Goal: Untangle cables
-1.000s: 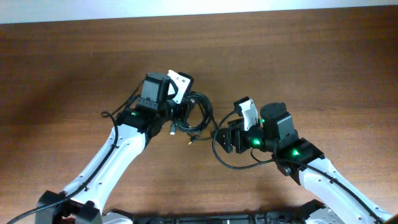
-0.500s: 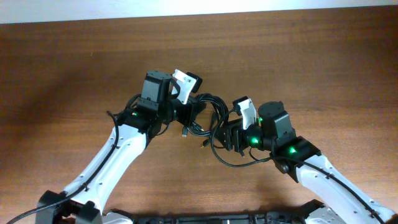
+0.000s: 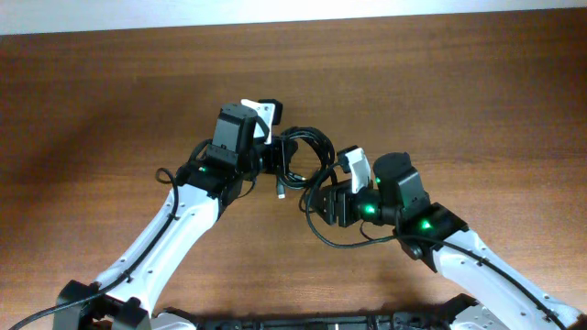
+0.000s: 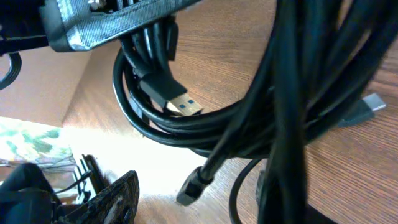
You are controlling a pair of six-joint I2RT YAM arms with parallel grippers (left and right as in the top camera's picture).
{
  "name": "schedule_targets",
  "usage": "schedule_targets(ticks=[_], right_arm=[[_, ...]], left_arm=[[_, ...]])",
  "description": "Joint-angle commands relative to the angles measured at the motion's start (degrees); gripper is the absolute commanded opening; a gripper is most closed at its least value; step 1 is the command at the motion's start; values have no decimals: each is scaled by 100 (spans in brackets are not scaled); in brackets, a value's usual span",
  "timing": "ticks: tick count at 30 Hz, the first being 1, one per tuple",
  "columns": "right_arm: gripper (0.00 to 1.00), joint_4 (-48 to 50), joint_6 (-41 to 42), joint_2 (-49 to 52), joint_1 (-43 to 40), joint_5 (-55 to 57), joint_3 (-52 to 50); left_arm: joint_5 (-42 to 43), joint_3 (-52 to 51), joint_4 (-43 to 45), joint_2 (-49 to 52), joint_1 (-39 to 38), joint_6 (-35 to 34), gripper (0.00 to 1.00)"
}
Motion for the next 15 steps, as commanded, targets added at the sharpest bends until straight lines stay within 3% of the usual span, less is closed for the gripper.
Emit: schedule_targets(ticks=[1, 3, 5, 7, 8, 15], right_arm=[[56, 35, 13, 33, 164, 553, 125], [53, 31, 15, 44, 162, 857, 125], [43, 31, 15, 48, 162, 1058, 125], [22, 35, 15, 48, 162, 1073, 125], [7, 37, 17, 48, 162, 1067, 125], [4, 39, 20, -214, 151, -223, 131]], left_arm=[[-61, 90, 55, -146, -63, -428, 0], [-63, 90, 52, -146, -83, -428, 0], [-66, 90, 55, -146, -83, -398, 0], [-96, 90, 55, -146, -83, -315, 0], [-105, 90, 57, -146, -83, -291, 0], [-984, 90, 76, -146, -83, 1255, 0]])
